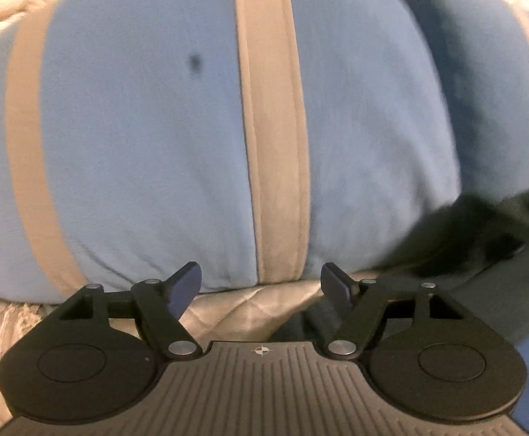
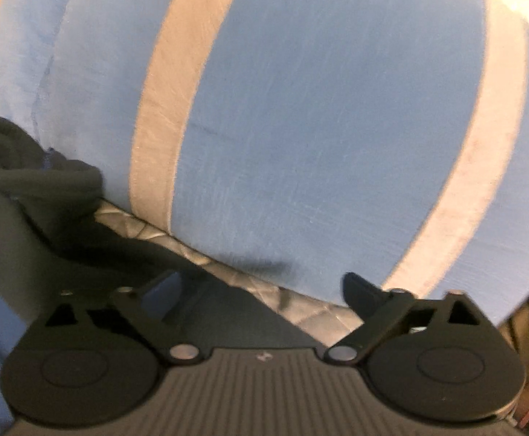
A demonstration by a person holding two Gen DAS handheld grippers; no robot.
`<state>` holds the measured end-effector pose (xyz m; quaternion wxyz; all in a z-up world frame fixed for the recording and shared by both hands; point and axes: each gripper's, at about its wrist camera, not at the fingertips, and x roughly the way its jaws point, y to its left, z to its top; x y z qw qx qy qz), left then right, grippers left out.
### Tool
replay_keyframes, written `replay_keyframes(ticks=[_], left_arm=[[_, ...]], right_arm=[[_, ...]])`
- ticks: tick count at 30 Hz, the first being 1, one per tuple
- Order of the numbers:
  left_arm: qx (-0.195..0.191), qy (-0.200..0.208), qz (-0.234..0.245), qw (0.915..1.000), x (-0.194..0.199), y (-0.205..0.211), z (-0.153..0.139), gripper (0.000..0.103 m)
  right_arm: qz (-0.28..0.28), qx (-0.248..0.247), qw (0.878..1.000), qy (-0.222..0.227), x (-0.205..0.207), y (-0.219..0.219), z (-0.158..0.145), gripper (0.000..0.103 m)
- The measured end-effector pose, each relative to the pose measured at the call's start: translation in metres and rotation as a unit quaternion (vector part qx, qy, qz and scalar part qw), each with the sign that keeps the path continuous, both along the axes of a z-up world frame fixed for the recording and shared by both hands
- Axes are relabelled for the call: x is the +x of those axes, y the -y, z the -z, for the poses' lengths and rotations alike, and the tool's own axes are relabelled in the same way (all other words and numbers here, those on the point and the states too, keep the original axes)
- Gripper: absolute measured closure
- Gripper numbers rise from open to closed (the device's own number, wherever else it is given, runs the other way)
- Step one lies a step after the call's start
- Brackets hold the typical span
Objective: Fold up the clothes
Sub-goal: 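Raise both tools away from the hoodie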
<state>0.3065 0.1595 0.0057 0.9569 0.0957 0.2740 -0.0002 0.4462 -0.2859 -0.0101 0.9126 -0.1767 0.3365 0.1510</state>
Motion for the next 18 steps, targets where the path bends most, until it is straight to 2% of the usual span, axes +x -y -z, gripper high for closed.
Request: replay_keyframes(ticks=[1,2,6,9,11,13,18], left_arm=[[-0.006,0.007,-0.002,1.0000,-0.008,0.001,-0.008,0.027],[-0.008,0.012,-0.003,0.9999,-0.013,0.027,-0.017,0.027],[-0.015,0.027,0.005,0.9995,-0.048,0.039,-0.046,0.024],[-0.029,0.040,0.016,0.9986,-0.069,0.042,-0.080,0.023],[-0.040,0.052,0.018,0.9977,-0.069,0.050,-0.086,0.022],[-0.055,0.068,0.017,0.9960,-0.079,0.052,-0.113,0.019],[-0.063,0.100,0.007,0.9930,-0.100,0.058,-0.164,0.018]], right_arm=[[-0.004,0.001,1.000,0.003,-0.011,0.002,-0.006,0.000],[-0.008,0.002,1.000,0.006,-0.021,0.004,-0.012,0.000],[-0.027,0.007,1.000,0.014,-0.060,0.011,-0.048,0.000],[-0.042,0.004,0.999,0.028,-0.085,0.008,-0.084,0.000],[-0.050,-0.001,0.998,0.043,-0.101,0.004,-0.109,0.000],[-0.059,-0.005,0.996,0.061,-0.118,0.001,-0.133,0.000],[-0.072,0.011,0.993,0.093,-0.153,-0.001,-0.205,0.000]])
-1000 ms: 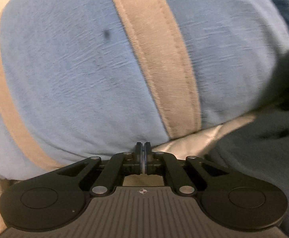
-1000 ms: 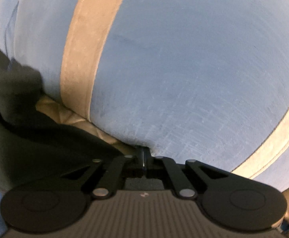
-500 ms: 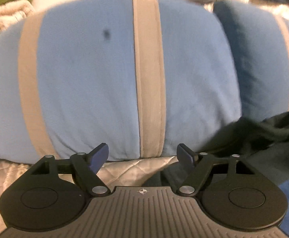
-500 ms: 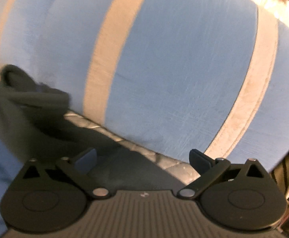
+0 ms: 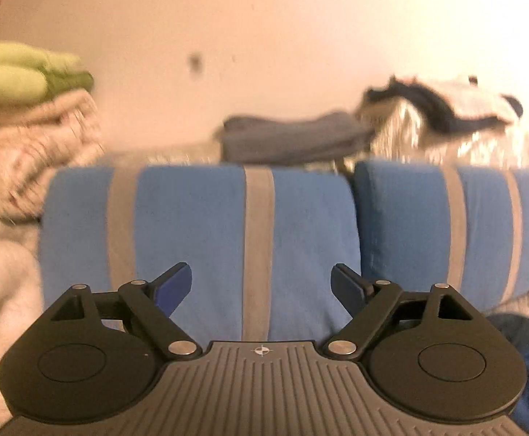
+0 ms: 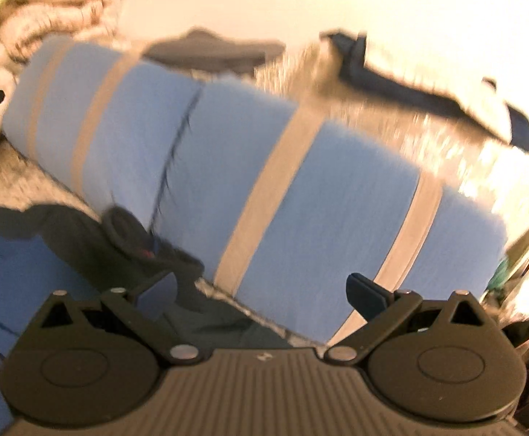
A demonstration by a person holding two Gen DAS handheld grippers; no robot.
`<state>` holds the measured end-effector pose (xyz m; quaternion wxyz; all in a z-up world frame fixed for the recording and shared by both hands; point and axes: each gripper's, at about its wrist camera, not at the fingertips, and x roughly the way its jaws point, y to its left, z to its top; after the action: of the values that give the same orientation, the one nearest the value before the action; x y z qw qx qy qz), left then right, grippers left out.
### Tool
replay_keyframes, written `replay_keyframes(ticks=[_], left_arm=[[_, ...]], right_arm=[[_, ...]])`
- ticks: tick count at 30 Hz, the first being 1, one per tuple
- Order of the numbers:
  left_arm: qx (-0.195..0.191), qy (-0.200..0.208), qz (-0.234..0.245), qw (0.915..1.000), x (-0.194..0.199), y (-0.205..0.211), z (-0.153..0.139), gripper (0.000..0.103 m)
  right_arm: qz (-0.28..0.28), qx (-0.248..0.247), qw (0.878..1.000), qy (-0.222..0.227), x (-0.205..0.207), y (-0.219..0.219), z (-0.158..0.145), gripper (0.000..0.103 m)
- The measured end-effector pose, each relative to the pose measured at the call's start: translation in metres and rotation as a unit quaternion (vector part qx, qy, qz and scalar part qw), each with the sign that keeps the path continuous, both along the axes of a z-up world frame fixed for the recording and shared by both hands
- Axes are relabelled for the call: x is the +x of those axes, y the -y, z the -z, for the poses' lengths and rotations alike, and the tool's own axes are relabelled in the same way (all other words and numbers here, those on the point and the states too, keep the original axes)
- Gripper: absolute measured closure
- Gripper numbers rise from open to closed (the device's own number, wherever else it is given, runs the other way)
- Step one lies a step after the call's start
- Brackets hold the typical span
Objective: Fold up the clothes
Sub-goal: 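Raise both tools away from the hoodie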
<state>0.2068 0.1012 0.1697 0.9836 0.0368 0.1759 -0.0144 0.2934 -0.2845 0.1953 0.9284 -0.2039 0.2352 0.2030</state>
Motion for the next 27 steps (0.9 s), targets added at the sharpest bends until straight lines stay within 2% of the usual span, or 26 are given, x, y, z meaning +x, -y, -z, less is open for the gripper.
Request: replay_keyframes(ticks=[3,8,12,14,17,19,22,24,27], left_arm=[[-0.024,0.003,0.004,0.9997,-0.016,-0.004,-0.027,0.017],[-0.027,0.012,0.012,0.9995,-0.037,-0.015,-0.061,0.015],[-0.052,0.002,0.016,0.9985,-0.060,-0.036,-0.055,0.012],[-0.073,-0.003,0.007,0.9973,-0.077,-0.051,-0.037,0.009],[-0.085,0.003,-0.049,0.9952,-0.102,-0.072,0.000,0.007],[-0.093,0.008,-0.087,0.9918,-0.120,-0.087,0.025,0.007],[-0.105,0.017,-0.175,0.9788,-0.148,-0.111,0.064,0.007],[-0.121,0.018,-0.199,0.9724,-0.165,-0.126,0.084,0.007],[-0.129,0.051,-0.244,0.9599,-0.197,-0.144,0.113,0.007]], right_arm=[[-0.007,0.014,1.000,0.023,-0.021,0.002,-0.038,0.000],[-0.024,0.050,0.997,0.054,-0.044,0.000,-0.097,0.000],[-0.032,0.098,0.994,0.039,-0.052,-0.007,-0.112,0.000],[-0.046,0.107,0.993,0.033,-0.060,-0.015,-0.095,0.000],[-0.063,0.113,0.991,0.032,-0.072,-0.032,-0.050,0.000],[-0.067,0.131,0.989,0.009,-0.077,-0.044,-0.012,0.000],[-0.070,0.161,0.983,-0.045,-0.080,-0.062,0.042,0.000],[-0.067,0.173,0.980,-0.069,-0.084,-0.075,0.073,0.000],[-0.060,0.185,0.977,-0.085,-0.092,-0.093,0.112,0.000]])
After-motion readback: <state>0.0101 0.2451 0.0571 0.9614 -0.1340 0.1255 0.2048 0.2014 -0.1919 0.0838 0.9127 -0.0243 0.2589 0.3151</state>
